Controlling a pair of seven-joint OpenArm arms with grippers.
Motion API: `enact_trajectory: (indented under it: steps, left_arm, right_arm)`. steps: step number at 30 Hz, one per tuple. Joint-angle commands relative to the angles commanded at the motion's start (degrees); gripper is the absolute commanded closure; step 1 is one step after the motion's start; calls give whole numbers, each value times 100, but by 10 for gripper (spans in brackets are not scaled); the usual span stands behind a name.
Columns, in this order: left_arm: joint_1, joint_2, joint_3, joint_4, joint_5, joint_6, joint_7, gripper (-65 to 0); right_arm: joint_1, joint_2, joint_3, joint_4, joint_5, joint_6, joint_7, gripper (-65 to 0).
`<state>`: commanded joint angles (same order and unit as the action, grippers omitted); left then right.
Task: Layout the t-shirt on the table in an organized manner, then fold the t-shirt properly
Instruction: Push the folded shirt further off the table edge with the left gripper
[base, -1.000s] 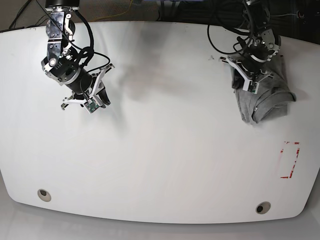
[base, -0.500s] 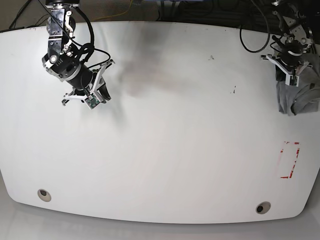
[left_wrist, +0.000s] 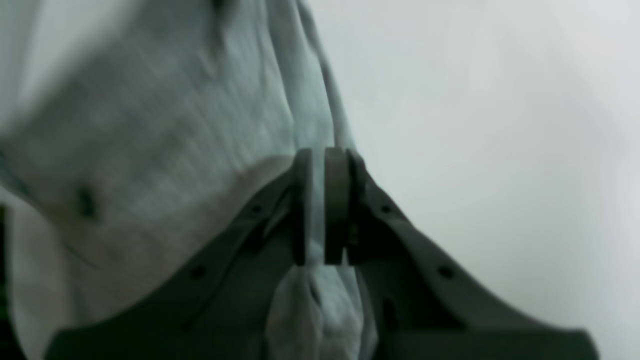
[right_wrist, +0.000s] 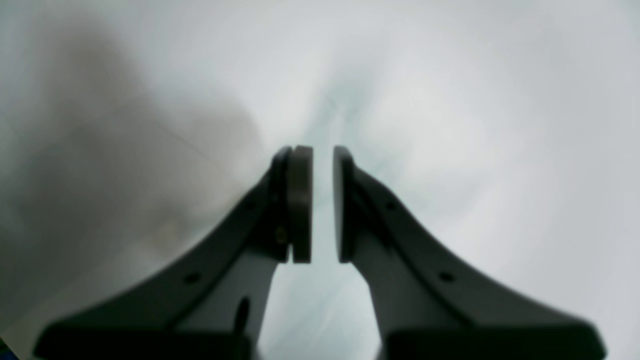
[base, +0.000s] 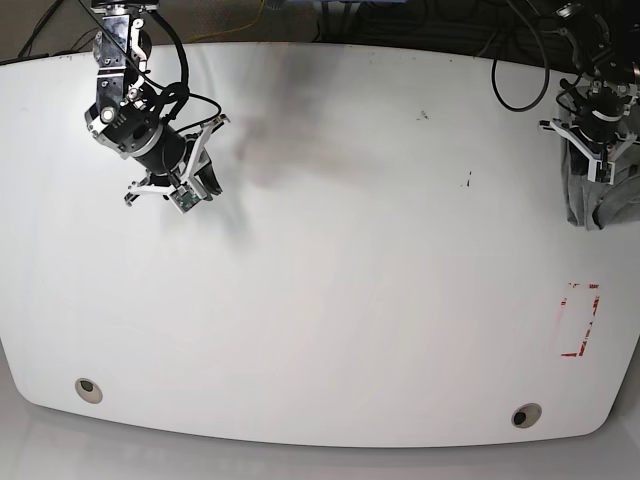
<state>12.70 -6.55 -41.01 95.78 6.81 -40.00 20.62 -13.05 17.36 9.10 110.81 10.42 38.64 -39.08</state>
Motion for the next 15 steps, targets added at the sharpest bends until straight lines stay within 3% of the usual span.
enact_trajectory:
  steps: [6, 15]
  left_arm:
    - [97, 466, 343, 527, 26, 0, 123, -32]
    - [554, 809, 448, 870, 26, 0, 642, -32]
  right_arm:
    - [0, 0, 0, 0, 0, 0, 0, -64]
    - [44, 0, -9, 0, 0, 0, 0, -64]
